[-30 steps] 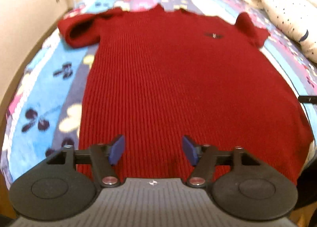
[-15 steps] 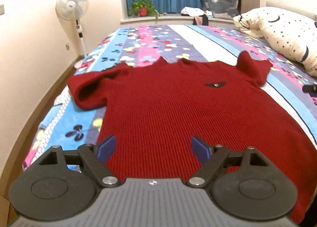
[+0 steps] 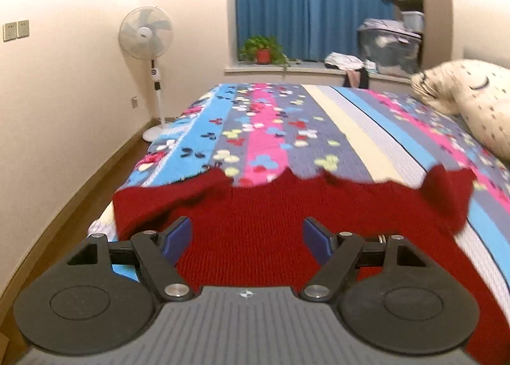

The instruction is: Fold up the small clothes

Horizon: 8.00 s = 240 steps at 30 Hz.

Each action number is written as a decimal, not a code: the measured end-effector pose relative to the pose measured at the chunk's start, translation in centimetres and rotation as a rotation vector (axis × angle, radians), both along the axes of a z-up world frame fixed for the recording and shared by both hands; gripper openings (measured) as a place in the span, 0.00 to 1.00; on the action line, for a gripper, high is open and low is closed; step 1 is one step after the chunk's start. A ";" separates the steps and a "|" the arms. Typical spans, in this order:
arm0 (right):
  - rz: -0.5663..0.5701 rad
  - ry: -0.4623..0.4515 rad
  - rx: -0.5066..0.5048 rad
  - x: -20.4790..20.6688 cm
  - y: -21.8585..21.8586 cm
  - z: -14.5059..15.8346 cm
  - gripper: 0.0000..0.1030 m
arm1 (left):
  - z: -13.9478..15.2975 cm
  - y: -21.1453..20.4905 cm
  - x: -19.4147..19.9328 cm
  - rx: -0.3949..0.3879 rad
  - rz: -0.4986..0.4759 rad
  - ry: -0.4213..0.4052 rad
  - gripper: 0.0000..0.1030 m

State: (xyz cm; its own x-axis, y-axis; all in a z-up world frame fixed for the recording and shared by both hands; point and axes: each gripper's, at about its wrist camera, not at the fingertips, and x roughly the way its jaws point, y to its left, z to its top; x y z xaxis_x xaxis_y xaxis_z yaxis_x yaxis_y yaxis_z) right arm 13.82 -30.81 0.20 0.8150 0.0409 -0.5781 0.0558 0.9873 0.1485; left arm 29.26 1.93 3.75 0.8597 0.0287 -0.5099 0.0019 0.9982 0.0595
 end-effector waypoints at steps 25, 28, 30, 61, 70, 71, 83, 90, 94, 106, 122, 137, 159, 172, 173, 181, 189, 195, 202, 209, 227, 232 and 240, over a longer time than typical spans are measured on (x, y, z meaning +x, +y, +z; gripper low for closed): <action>0.242 0.093 0.373 26.7 20.7 3.3 0.00 | -1.7 13.1 11.7 -0.223 0.096 0.212 0.19; 0.237 0.158 0.454 30.5 23.6 1.4 0.05 | -2.1 15.7 12.6 -0.266 0.131 0.249 0.19; 0.236 0.209 0.506 32.8 25.4 -0.2 0.09 | -2.1 17.6 13.0 -0.280 0.164 0.251 0.19; 0.025 -0.260 0.189 26.9 25.4 5.3 0.11 | -0.4 23.9 12.2 -0.312 0.308 0.185 0.19; -0.443 0.126 0.411 20.4 9.1 -9.6 0.16 | -0.7 19.8 12.5 -0.258 0.179 0.205 0.21; -0.420 0.100 0.438 20.0 8.5 -9.9 0.16 | -0.9 19.6 12.6 -0.257 0.168 0.213 0.21; -0.420 -0.005 0.400 21.9 5.3 -7.4 0.10 | -2.7 16.8 13.4 -0.205 0.087 0.268 0.21; -0.401 0.131 0.293 23.2 3.3 -9.5 0.15 | -3.7 14.5 13.6 -0.188 0.015 0.303 0.21; -0.404 0.062 0.241 20.6 2.8 -9.1 0.27 | -4.5 13.2 13.7 -0.160 -0.026 0.324 0.21; -0.286 0.145 0.246 21.8 0.9 -6.8 0.28 | -10.7 10.4 14.9 -0.192 -0.098 0.472 0.26; -0.249 0.039 0.176 13.6 -10.4 -2.0 0.45 | -8.8 5.1 9.9 -0.060 -0.139 0.285 0.39; -0.349 -0.038 0.364 14.8 -15.8 -3.3 0.09 | -3.9 -0.6 -4.2 0.070 -0.420 0.078 0.45; -0.463 -0.053 0.534 19.3 -21.6 -7.4 0.15 | -10.7 0.3 -1.0 0.097 -0.279 0.292 0.46; -0.549 -0.046 0.647 25.7 -25.5 -13.3 0.43 | -13.2 1.2 0.3 0.095 -0.268 0.410 0.48; -0.556 -0.056 0.659 26.1 -25.8 -13.6 0.43 | -13.3 1.2 0.3 0.097 -0.270 0.407 0.48; -0.519 -0.069 0.636 28.8 -26.1 -14.2 0.19 | -13.5 0.7 0.1 0.109 -0.276 0.393 0.49; -0.825 -0.214 0.551 22.5 -24.5 -9.8 0.13 | -13.4 0.7 0.2 0.105 -0.272 0.399 0.49; -0.990 -0.085 0.705 20.0 -27.0 -13.0 0.19 | -13.2 0.6 0.1 0.106 -0.274 0.401 0.49; -0.921 -0.138 0.734 20.6 -29.5 -14.3 0.24 | -13.3 0.7 0.3 0.106 -0.276 0.403 0.49; -0.876 -0.267 0.589 20.3 -28.3 -10.3 0.13 | -13.3 0.7 0.3 0.109 -0.277 0.402 0.49; -1.010 -0.154 0.462 19.7 -27.0 -9.4 0.13 | -13.2 0.5 0.1 0.123 -0.278 0.405 0.49; -0.682 -0.328 0.213 22.1 -16.8 -1.0 0.13 | -13.1 0.5 0.3 0.125 -0.278 0.416 0.49; 0.131 -0.433 0.004 23.1 9.3 2.3 0.14 | -12.8 0.6 0.3 0.110 -0.281 0.438 0.49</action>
